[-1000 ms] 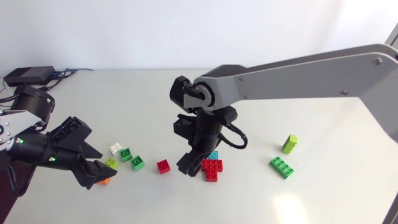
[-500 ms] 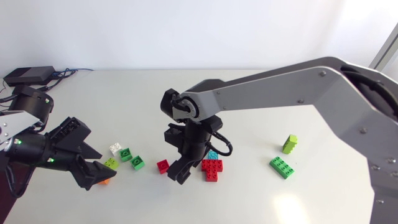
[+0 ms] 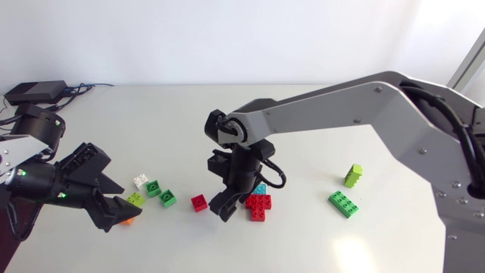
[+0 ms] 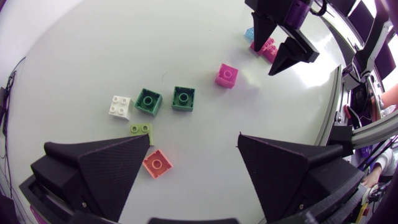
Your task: Sort duplo bricks by size, large to the right and small to the left
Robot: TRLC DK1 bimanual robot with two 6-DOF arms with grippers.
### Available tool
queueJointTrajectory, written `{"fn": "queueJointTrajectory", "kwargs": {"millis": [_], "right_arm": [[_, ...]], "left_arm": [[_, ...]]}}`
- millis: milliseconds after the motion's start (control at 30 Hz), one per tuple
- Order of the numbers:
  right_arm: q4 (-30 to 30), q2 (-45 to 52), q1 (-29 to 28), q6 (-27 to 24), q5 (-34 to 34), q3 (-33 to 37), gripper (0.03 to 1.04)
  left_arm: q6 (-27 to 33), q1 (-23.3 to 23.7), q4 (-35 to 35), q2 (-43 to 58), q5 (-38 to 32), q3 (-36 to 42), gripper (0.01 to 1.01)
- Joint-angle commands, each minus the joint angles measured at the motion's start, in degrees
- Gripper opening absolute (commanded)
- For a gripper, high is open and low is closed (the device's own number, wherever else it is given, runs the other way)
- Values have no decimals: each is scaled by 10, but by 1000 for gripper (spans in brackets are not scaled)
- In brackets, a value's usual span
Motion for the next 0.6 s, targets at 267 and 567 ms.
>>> {"fn": "queueJointTrajectory", "kwargs": {"millis": [267, 567], "right_arm": [[10, -25, -57, -13, -7, -64, 910], [19, -90, -93, -27, -16, -134, 910]], "left_arm": [[2, -2, -8, -8, 8, -15, 985], [-1, -4, -13, -15, 8, -11, 985]]}}
